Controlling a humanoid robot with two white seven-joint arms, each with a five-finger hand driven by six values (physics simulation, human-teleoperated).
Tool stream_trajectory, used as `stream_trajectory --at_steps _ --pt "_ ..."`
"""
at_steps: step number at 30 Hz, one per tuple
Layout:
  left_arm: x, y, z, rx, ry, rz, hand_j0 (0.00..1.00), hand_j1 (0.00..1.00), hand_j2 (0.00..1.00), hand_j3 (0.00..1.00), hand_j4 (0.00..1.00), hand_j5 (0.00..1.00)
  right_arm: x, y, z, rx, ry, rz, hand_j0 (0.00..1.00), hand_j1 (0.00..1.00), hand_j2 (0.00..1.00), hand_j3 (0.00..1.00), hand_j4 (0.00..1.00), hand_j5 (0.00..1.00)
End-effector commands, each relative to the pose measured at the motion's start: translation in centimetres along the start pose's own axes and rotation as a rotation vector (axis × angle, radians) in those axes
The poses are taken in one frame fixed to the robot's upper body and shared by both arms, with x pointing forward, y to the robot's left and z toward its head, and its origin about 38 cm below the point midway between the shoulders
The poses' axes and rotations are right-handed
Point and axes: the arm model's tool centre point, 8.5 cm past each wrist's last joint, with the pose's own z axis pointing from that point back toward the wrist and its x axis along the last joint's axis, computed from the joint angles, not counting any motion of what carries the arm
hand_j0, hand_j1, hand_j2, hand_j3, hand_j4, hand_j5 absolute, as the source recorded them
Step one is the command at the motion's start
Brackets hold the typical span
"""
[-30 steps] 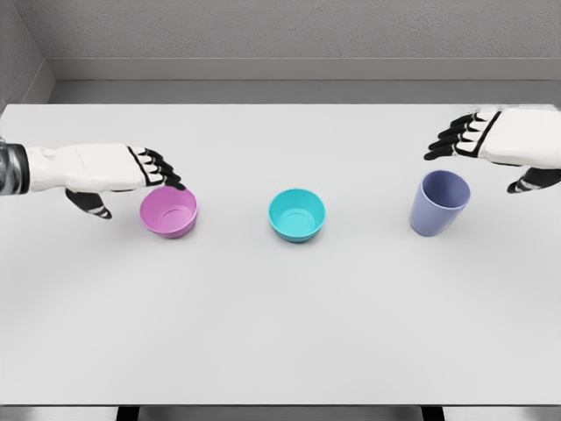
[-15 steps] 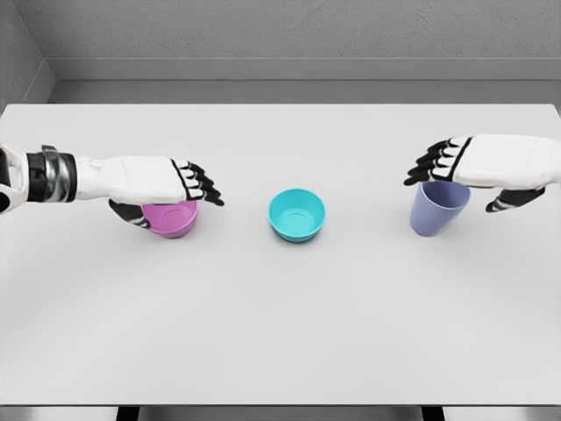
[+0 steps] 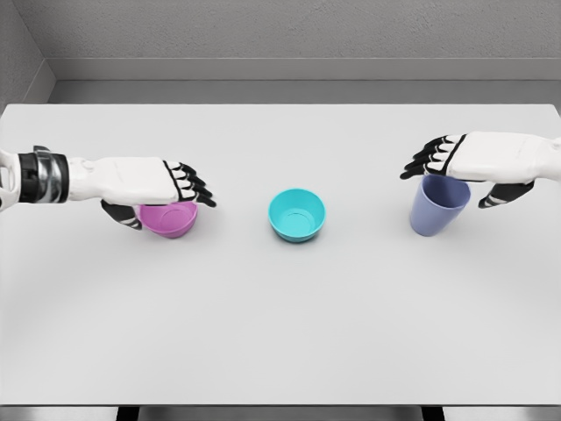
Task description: Stacking bowl and cup with both arms
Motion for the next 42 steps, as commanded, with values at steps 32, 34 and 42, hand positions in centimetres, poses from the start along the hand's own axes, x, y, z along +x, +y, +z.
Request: stream_trajectory --at_steps 32,34,42 --pt "-1.4 -1.7 -1.5 -0.041 0.04 0.024 1.0 1.0 1.0 1.0 1.0 1.0 -1.7 1.6 -1.9 0.027 0.031 -0.041 1.0 1.0 1.0 1.0 1.0 1.0" --pt "-1.3 -1.8 -1.5 -0.042 0.039 0.026 1.0 1.0 1.0 1.0 1.0 1.0 -1.9 1.8 -2.0 0.027 0.035 -0.048 1.0 1.0 1.0 1.0 1.0 1.0" --pt "-1.7 -2.2 -2.0 -0.053 0.047 0.034 1.0 1.0 1.0 1.0 1.0 1.0 -1.8 2.2 -2.3 0.04 0.028 -0.053 1.0 1.0 1.0 1.0 1.0 1.0"
